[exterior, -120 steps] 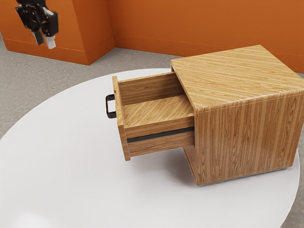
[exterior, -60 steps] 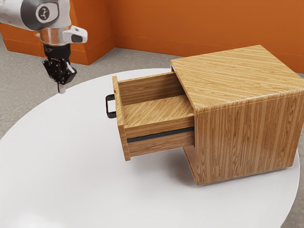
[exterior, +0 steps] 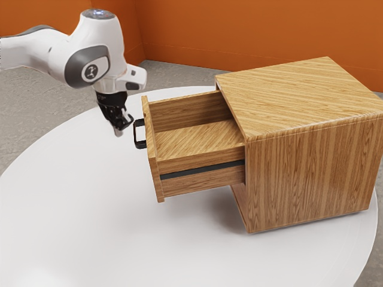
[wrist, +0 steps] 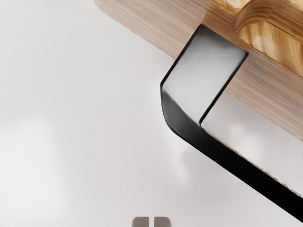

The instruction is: Push the drawer handle with one arm to close the drawer

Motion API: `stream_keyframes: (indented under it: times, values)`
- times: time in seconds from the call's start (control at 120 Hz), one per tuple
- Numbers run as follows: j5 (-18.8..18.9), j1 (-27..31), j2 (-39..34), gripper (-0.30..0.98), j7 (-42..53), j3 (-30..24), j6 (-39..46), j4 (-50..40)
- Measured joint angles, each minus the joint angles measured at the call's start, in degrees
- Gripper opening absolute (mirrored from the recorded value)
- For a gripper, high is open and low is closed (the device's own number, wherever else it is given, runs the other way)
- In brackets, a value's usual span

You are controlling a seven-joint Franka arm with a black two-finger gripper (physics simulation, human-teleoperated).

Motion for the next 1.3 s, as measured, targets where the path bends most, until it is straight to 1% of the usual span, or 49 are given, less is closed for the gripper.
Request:
stream_keyframes:
  times: [0.167,0.392,0.6,0.933,1.3]
  values:
    - [0.1,-0.1,-0.2,-0.10,0.9,0.0,7.3,-2.1]
    - [0.1,0.2,-0.7,-0.10,1.8,0.0,12.6,-5.2]
    - [0.1,-1.2,-1.3,-0.10,2.4,0.1,15.2,-5.4]
    - [-0.1,-7.2,-2.0,-0.10,3.3,0.3,17.4,-6.3]
    - [0.9,-7.0,-1.3,-0.10,3.5,-0.1,23.3,-6.3]
